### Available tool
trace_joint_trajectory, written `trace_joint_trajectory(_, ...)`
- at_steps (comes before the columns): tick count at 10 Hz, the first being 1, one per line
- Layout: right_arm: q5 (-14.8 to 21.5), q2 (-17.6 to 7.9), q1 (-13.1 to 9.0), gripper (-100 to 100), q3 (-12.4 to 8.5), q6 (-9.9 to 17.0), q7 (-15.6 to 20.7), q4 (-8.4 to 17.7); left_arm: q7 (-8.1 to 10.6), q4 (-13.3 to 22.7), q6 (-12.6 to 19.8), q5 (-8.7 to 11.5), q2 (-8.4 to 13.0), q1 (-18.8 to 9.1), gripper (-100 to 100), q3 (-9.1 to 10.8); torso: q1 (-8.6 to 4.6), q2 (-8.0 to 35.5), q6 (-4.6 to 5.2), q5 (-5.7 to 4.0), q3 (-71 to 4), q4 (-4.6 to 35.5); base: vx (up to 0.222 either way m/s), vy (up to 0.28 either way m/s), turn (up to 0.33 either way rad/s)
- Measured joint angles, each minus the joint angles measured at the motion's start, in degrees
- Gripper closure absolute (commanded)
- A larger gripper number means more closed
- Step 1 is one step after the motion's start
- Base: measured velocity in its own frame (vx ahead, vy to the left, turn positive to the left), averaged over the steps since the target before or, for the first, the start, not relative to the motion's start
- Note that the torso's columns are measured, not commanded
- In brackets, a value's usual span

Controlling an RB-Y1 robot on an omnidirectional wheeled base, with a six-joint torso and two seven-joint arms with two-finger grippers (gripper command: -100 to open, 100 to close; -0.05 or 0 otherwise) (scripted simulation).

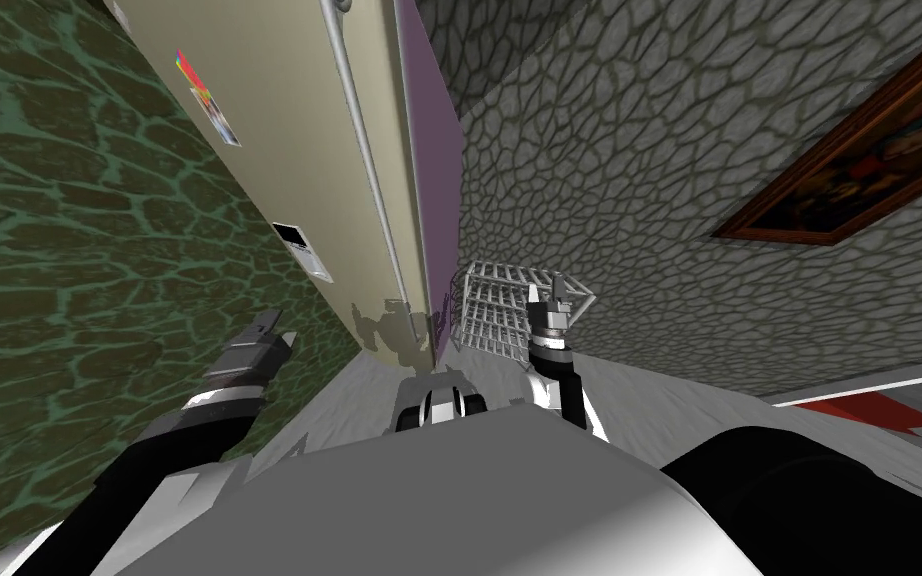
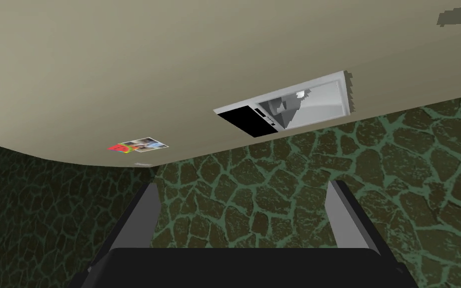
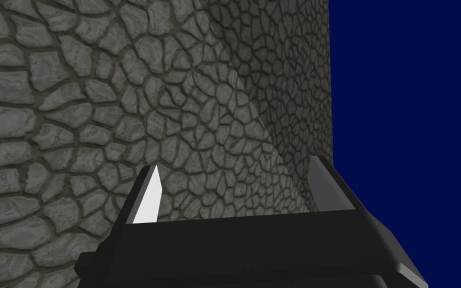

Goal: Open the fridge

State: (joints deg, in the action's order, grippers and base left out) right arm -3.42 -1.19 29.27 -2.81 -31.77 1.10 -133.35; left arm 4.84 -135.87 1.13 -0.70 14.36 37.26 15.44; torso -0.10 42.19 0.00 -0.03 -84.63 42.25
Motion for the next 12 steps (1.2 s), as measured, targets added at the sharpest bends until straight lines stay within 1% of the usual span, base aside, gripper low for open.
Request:
trace_joint_trajectory(2,0.0,0.0,0.0,0,0.0,0.0,0.0,0.0,0.14,-0.4,2.4,0.2,0.7,1.5,-100,1.54,0.13,0.2,0.00,0.03,0.1,0.1,0.087,-0.141,0.001)
trace_joint_trajectory(3,0.0,0.0,0.0,0,0.0,0.0,0.0,0.0,0.25,-0.6,3.5,0.4,1.1,1.4,-100,2.05,0.34,0.2,0.00,0.09,0.2,0.1,0.063,-0.094,-0.007)
trace_joint_trajectory(6,0.0,0.0,0.0,0,0.0,0.0,0.0,0.0,0.70,-0.8,8.0,1.0,3.1,2.3,-100,4.52,-0.17,0.0,0.00,-0.05,0.0,0.0,0.111,-0.189,-0.001)
trace_joint_trajectory(7,0.0,0.0,0.0,0,0.0,0.0,0.0,0.0,0.85,-0.4,8.7,1.2,3.7,3.4,-100,5.49,-0.06,0.0,-0.01,-0.03,0.0,0.0,0.075,-0.128,0.007)
trace_joint_trajectory(8,0.0,0.0,0.0,0,0.0,0.0,0.0,0.0,0.95,-0.6,9.5,1.3,4.1,3.6,-100,5.93,0.28,0.2,0.01,0.07,0.1,0.0,0.079,-0.110,-0.008)
trace_joint_trajectory(12,0.0,0.0,0.0,0,0.0,0.0,0.0,0.0,1.56,-1.6,15.5,2.1,7.2,5.0,-100,9.24,0.01,0.0,0.00,0.00,0.0,0.0,0.112,-0.156,-0.002)
